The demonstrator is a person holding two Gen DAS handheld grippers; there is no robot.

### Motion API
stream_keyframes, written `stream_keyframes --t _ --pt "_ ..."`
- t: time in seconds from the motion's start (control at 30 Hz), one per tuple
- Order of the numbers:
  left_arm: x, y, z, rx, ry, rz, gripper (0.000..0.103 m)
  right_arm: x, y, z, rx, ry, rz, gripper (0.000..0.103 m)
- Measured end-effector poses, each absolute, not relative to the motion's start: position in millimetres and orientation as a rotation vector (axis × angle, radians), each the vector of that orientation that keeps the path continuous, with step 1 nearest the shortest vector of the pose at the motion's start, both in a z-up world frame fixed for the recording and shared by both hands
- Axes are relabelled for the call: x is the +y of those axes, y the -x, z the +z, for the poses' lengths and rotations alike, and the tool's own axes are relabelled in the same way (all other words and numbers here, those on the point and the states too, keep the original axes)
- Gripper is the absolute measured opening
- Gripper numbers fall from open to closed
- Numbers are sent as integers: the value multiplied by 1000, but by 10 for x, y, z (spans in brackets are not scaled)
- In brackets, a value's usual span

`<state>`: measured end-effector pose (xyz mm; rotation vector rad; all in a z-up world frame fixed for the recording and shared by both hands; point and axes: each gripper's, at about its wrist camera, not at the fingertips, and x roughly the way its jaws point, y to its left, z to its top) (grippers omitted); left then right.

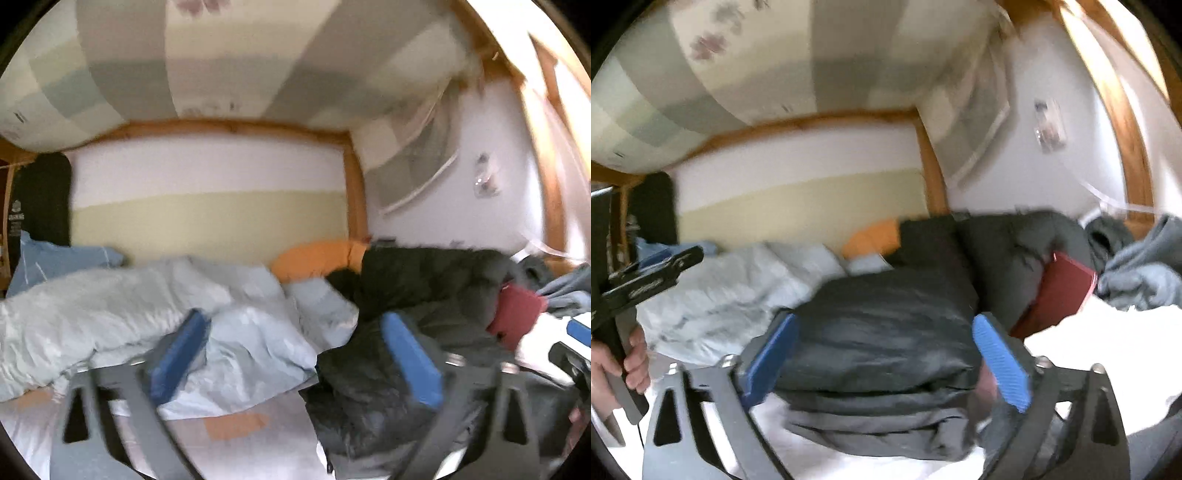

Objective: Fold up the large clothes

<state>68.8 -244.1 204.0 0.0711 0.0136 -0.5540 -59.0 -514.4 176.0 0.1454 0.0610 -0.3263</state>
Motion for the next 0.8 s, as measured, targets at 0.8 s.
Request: stream_keyframes --t 0.8 --pt "-1327 -457 203 124 -42 -460 98 -4011 281 308 207 -25 -406 103"
